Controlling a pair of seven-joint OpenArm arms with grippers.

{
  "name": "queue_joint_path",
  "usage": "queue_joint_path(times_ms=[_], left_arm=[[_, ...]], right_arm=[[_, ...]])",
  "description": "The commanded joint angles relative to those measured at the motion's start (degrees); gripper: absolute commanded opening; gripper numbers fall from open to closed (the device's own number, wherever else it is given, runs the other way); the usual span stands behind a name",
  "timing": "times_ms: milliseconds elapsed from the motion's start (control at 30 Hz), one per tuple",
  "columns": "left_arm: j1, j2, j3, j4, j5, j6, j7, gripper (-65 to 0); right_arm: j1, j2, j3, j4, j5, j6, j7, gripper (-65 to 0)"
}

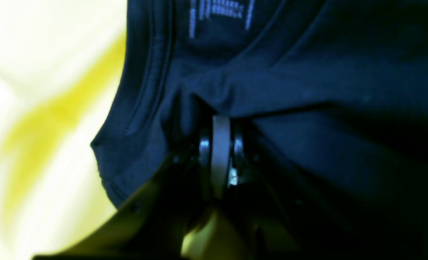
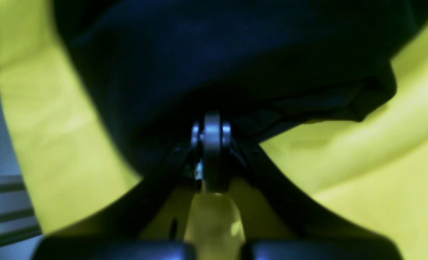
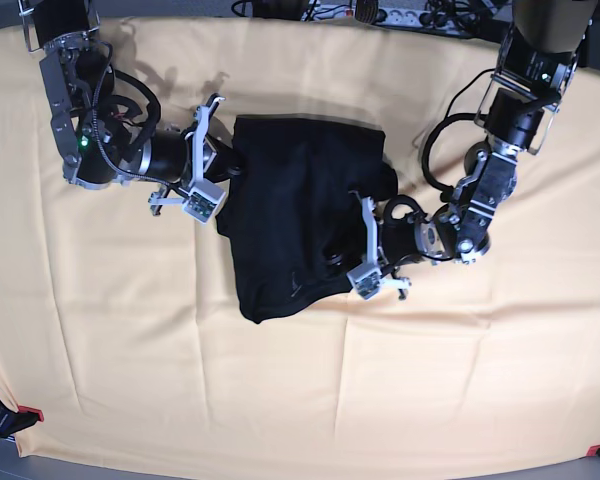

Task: Fold the T-shirt properly
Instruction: 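Grasp the bundle edges with both grippers and square it up, then release the bundle and pat its edges flat with both grippers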

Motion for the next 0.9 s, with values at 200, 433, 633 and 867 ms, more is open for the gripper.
queue_joint_path(times_ms=[200, 433, 633, 867], left_arm=[[-6.9, 2.0, 1.9, -1.1, 3.4, 1.5, 7.0, -65.0], [-13.5, -1.4, -1.3, 2.2, -14.3, 1.4, 33.9, -65.0], [-15.6, -7.1, -8.6, 12.7, -32.8, 0.5, 42.2, -65.0], [-12.3, -7.2, -15.5, 15.1, -63.4, -2.1, 56.5, -65.0]], right_arm=[[-5.2, -0.3, 4.9, 4.1, -0.2, 0.0, 2.3, -65.0], [-5.2, -0.3, 11.4, 8.4, -1.4, -3.3, 2.9, -65.0], [-5.2, -0.3, 16.3, 11.7, 6.3, -0.2, 2.9, -65.0], [-5.9, -2.6, 13.5, 11.7, 9.6, 0.3, 2.4, -65.0]])
